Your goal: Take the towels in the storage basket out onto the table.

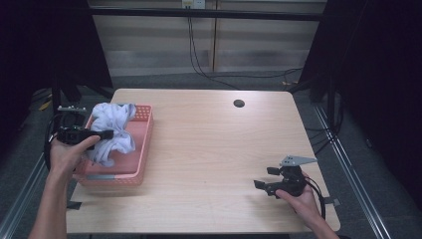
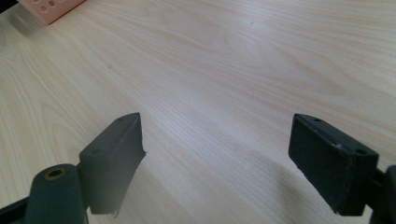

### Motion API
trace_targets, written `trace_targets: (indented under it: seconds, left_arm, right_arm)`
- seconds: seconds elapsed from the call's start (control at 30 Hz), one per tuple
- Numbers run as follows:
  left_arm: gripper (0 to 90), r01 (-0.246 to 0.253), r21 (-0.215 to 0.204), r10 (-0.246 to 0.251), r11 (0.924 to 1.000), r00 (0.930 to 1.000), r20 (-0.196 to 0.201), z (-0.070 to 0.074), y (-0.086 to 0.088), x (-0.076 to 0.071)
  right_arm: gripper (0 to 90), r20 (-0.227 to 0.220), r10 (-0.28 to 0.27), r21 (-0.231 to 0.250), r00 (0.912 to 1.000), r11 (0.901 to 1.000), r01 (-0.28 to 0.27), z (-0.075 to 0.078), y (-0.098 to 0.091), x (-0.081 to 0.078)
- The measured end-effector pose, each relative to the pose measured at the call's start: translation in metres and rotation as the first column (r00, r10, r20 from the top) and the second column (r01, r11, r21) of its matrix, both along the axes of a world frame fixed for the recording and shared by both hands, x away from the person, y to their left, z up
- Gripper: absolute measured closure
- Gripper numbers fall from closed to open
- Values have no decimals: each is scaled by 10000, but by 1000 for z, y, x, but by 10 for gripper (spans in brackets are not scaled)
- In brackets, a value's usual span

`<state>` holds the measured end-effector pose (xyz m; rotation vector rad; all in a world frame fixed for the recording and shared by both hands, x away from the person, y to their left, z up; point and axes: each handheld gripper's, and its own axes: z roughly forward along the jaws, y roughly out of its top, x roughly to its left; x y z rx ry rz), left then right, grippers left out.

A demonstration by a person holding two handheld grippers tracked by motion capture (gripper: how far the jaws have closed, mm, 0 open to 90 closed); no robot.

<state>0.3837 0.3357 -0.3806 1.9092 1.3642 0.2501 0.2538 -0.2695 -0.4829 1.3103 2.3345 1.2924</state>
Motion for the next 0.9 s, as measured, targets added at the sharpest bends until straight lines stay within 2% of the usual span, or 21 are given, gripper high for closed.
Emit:
trace_targets:
  seconds: [0.03,0.1,0.13,0.33,0.5,0.57,0.6,0.77,0.83,0.9]
  left_arm:
    - [470,99,214,-100,9997,9999,54,2,-1,-1]
    - [470,107,279,-110,9996,9999,128,3,-2,-2]
    - [470,213,140,-217,9997,9994,267,7,-4,-3]
    - [470,340,15,-340,9994,9947,972,19,-9,-9]
    - [469,528,-133,-506,9985,9901,1311,29,-14,-15]
    - [469,721,-506,-651,9961,9895,1291,32,-13,-16]
    - [469,777,-497,-708,9957,9892,1286,34,-13,-17]
    - [469,980,-191,-961,9950,9920,816,40,-11,-16]
    - [469,1020,172,-1029,9946,9926,650,43,-12,-15]
    - [469,1056,251,-1071,9941,9919,689,45,-14,-15]
  right_arm:
    - [180,-20,1,19,10000,10000,-1,0,0,-1]
    - [180,2,-4,22,10000,10000,4,1,0,-1]
    - [180,-36,-6,30,10000,10000,7,1,-1,-1]
    - [180,42,-6,38,10000,10000,5,2,-1,-2]
    - [180,4,-59,56,10000,10000,59,2,-2,-2]
    - [180,14,-43,67,10000,10000,43,2,-2,-2]
    - [180,0,-53,58,10000,10000,53,2,-2,-2]
    - [180,9,-60,32,10000,10000,60,2,-2,-2]
    - [180,-3,-57,40,10000,10000,57,2,-2,-2]
    - [180,0,-69,36,10000,10000,69,2,-3,-2]
